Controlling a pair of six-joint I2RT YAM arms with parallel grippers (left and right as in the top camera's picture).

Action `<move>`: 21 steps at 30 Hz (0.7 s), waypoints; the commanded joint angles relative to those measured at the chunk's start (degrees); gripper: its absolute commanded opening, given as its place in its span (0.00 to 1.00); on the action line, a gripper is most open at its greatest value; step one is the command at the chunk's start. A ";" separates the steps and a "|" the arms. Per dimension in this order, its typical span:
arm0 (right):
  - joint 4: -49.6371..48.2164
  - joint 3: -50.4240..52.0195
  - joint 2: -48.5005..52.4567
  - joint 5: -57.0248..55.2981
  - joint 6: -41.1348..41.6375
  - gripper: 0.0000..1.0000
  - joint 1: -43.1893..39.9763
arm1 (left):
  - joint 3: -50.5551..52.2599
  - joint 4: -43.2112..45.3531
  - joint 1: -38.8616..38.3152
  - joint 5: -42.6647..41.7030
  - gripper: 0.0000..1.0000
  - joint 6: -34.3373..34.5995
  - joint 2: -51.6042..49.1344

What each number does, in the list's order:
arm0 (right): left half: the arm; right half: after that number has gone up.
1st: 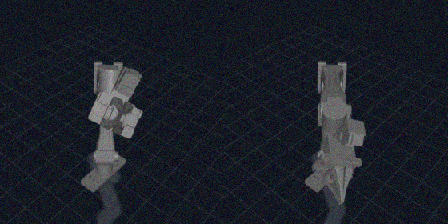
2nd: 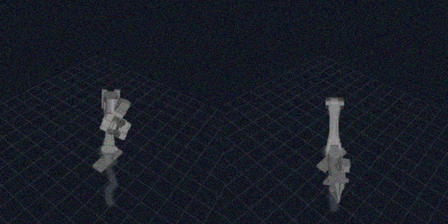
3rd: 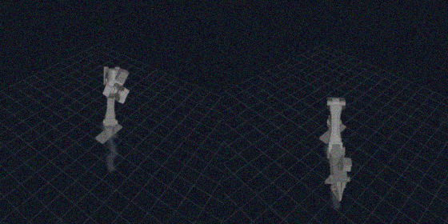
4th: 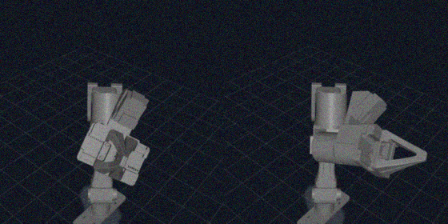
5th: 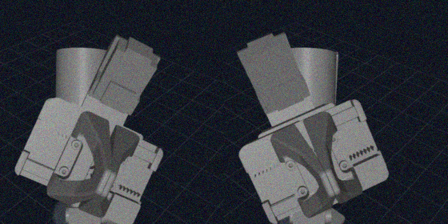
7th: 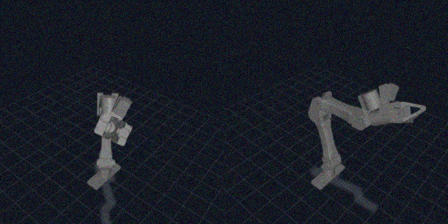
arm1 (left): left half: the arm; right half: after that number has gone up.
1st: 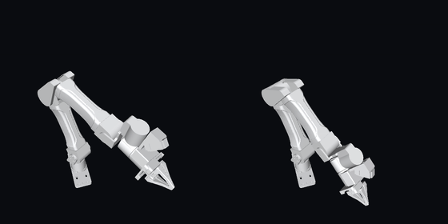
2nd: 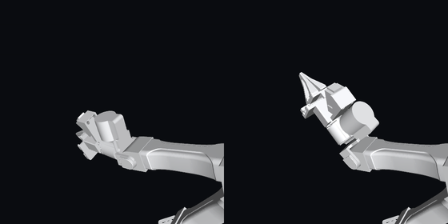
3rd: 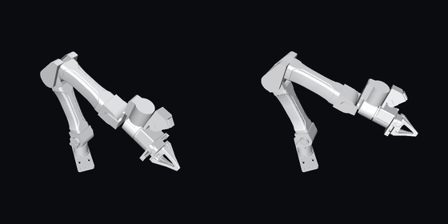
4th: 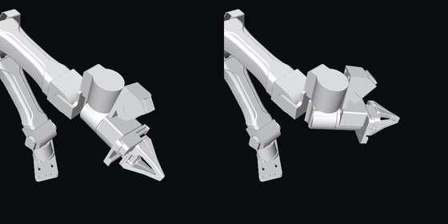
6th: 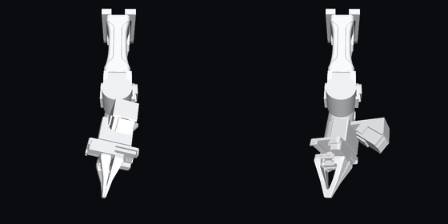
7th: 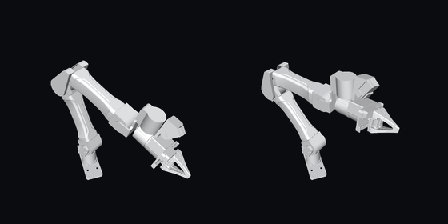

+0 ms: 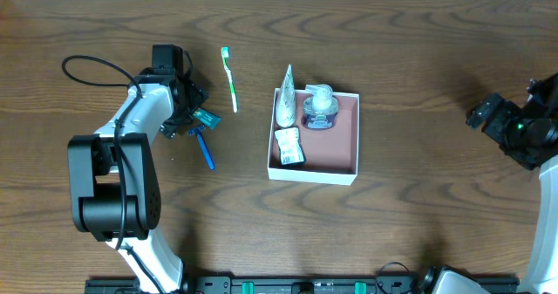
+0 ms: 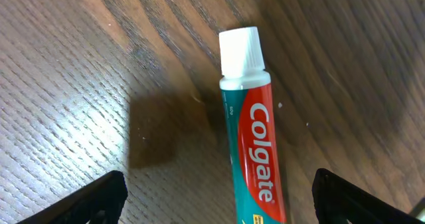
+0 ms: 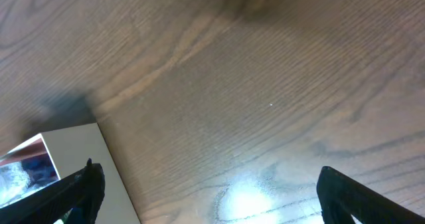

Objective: Pack container
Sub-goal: 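Reach the left gripper to the Colgate toothpaste tube and grasp it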

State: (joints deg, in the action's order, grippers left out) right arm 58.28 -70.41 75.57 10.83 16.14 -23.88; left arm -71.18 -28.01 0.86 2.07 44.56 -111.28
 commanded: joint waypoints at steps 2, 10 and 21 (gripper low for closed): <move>0.02 -0.50 -0.76 -0.09 0.55 0.99 -0.33 | -0.68 -0.37 0.02 -0.37 0.90 -1.44 -2.58; 0.02 -0.50 -0.76 -0.09 0.57 0.99 -0.33 | -0.68 -1.46 0.04 -4.70 0.84 -2.36 -4.98; 0.02 -0.50 -0.76 -0.09 0.57 0.99 -0.33 | -0.68 -8.87 0.09 -4.42 0.39 -5.66 -4.98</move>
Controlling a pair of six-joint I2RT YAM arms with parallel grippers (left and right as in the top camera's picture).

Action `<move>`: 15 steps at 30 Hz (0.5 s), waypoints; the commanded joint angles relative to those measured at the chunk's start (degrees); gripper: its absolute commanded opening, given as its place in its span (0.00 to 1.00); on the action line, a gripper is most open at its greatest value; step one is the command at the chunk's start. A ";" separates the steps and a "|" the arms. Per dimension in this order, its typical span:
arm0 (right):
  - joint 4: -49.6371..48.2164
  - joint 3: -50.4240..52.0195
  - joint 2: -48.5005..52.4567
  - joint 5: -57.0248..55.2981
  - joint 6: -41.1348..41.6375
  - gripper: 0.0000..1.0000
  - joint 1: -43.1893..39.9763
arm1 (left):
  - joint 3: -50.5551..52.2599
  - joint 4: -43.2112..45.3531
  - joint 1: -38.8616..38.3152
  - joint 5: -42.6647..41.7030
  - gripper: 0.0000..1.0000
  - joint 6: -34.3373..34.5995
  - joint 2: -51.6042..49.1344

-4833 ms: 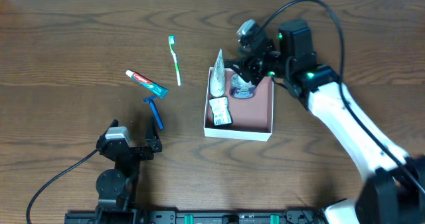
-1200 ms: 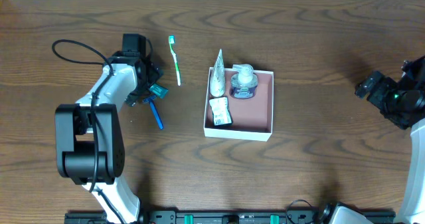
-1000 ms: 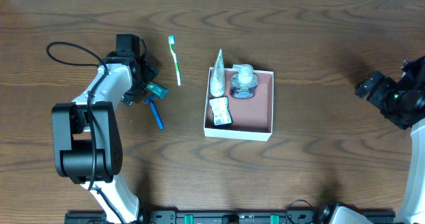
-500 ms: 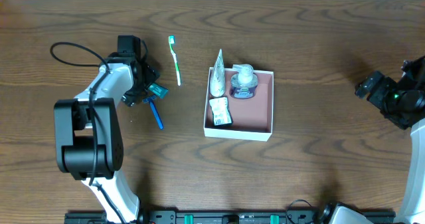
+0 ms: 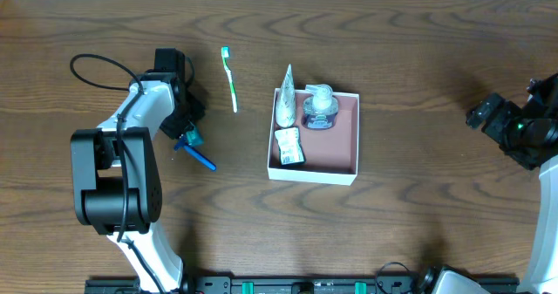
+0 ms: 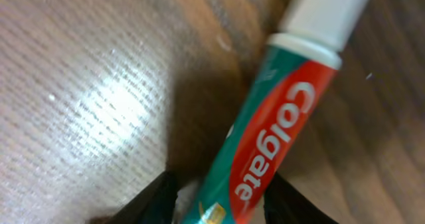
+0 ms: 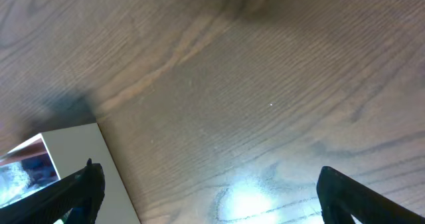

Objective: Pack container
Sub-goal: 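Reach the left gripper to the Colgate toothpaste tube and grasp it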

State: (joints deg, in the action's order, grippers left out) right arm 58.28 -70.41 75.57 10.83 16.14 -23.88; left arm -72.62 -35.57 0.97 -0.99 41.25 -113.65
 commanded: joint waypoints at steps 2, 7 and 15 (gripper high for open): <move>0.02 -0.50 -0.76 -0.09 0.57 0.99 -0.33 | 0.76 -1.97 -0.02 -1.36 0.33 -3.85 -2.62; 0.02 -0.50 -0.76 -0.09 0.57 0.99 -0.33 | 0.76 -2.10 -0.02 -1.36 0.27 -9.18 -2.62; 0.02 -0.50 -0.76 -0.11 0.57 0.99 -0.33 | 0.70 -1.92 -0.02 -1.40 0.26 -13.64 -2.49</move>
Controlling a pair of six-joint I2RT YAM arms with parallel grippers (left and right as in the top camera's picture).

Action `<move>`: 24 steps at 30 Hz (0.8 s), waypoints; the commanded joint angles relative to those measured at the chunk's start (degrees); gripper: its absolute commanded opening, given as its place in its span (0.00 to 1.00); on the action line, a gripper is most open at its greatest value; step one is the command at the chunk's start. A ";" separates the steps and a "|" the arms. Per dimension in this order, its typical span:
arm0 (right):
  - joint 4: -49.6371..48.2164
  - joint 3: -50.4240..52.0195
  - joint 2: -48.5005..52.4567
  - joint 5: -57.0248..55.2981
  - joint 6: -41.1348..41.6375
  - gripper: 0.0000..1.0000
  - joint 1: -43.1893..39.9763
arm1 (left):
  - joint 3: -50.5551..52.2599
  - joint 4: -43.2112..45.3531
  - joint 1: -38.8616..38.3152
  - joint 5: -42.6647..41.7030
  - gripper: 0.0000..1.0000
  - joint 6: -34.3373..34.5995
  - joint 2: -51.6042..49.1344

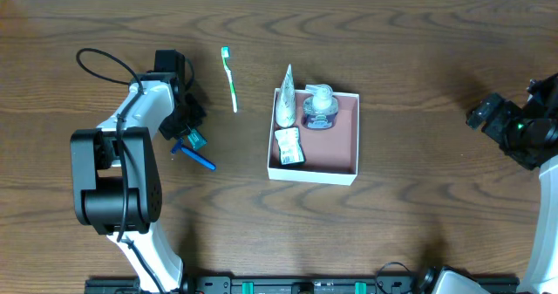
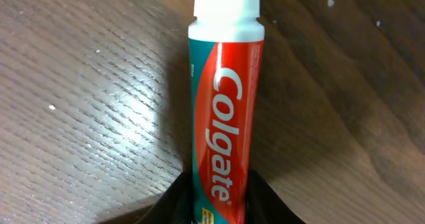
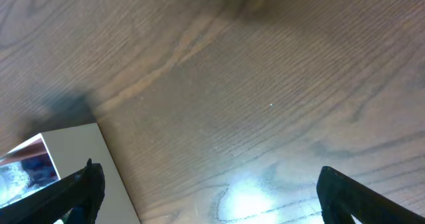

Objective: Pack container
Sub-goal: 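Reach the left gripper to the Colgate toothpaste tube and grasp it, then carry the toothpaste right and lower it into the box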

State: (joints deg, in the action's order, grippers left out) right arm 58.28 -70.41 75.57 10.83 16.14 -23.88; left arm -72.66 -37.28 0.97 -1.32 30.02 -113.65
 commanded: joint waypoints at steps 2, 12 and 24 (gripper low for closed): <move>0.02 -0.50 -0.76 -0.09 0.57 0.99 -0.33 | 0.37 -0.66 -0.02 -1.09 0.24 -2.47 -1.99; 0.02 -0.50 -0.76 -0.09 0.55 0.99 -0.33 | -6.27 -6.93 -0.20 -2.58 0.22 -7.76 9.77; 0.02 -0.50 -0.76 -0.09 0.55 0.99 -0.33 | -7.08 -10.71 -10.49 -10.43 0.22 -12.41 32.02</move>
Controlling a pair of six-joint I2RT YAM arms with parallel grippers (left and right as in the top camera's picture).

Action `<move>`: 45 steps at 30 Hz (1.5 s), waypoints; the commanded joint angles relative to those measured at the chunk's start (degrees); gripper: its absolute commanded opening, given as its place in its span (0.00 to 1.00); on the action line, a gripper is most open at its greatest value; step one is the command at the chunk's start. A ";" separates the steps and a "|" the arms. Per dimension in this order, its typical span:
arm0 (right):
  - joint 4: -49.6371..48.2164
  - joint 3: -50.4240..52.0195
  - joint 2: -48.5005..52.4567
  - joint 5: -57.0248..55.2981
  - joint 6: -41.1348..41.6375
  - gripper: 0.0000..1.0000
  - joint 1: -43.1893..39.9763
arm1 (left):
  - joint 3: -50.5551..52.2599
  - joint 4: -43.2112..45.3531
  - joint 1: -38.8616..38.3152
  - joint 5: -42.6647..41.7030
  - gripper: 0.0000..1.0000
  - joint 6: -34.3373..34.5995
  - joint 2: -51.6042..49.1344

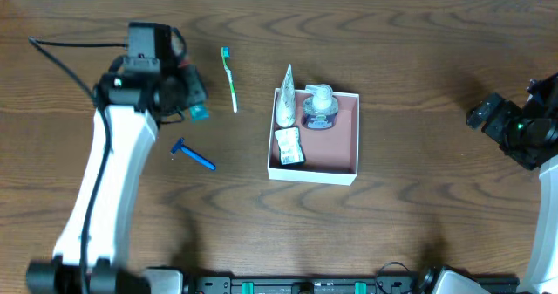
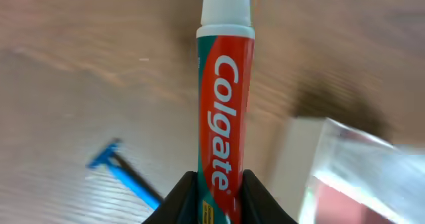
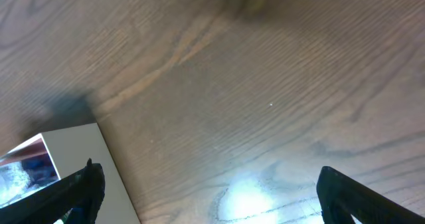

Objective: Pack container
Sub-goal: 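Carry the toothpaste right and lower it into the box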

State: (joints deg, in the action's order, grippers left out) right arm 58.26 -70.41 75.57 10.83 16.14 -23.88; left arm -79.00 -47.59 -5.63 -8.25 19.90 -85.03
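My left gripper [image 1: 193, 102] is shut on a red and teal Colgate toothpaste tube [image 2: 224, 117], white cap pointing away, held above the table left of the container. The container is a white box with a pink floor [image 1: 344, 141]; its corner [image 2: 312, 164] shows blurred in the left wrist view. Inside along its left side are a white tube [image 1: 285, 102], a clear pump bottle [image 1: 320, 108] and a small packet [image 1: 289, 146]. My right gripper [image 3: 209, 197] is open over bare wood at the far right [image 1: 488, 115].
A blue razor [image 1: 193, 154] lies on the table below the left gripper, also seen under the tube [image 2: 126, 174]. A green toothbrush [image 1: 230, 80] lies between the left gripper and the box. The right half of the box floor is bare.
The left arm has risen with the toothpaste tube still gripped; the tube is now off the table, with the razor and the box corner in view beneath it. The right arm is unchanged.
The left gripper stood open around the toothpaste lying on the table beside the razor. Its jaws then came in on the tube and were shut on it at table level. Now the tube is held up in the air. The right arm stayed still throughout.
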 commanded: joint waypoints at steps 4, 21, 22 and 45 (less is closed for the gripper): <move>0.04 -0.50 -0.76 -0.09 0.55 0.99 -0.33 | -0.74 -0.55 -13.55 -3.52 0.22 -2.32 8.22; 0.04 -0.50 -0.76 -0.09 0.55 0.99 -0.33 | -0.72 -0.11 -45.33 18.51 0.19 13.33 -4.68; 0.04 -0.50 -0.76 -0.09 0.55 0.99 -0.33 | -0.72 0.07 -45.44 18.91 0.19 14.82 -6.16; 0.04 -0.50 -0.76 -0.09 0.57 0.99 -0.33 | -0.72 4.59 -45.29 21.68 0.21 21.35 -18.71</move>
State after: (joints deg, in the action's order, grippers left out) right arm 58.28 -70.41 75.57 10.83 16.14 -23.88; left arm -79.02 -43.05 -51.11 11.31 40.51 -103.63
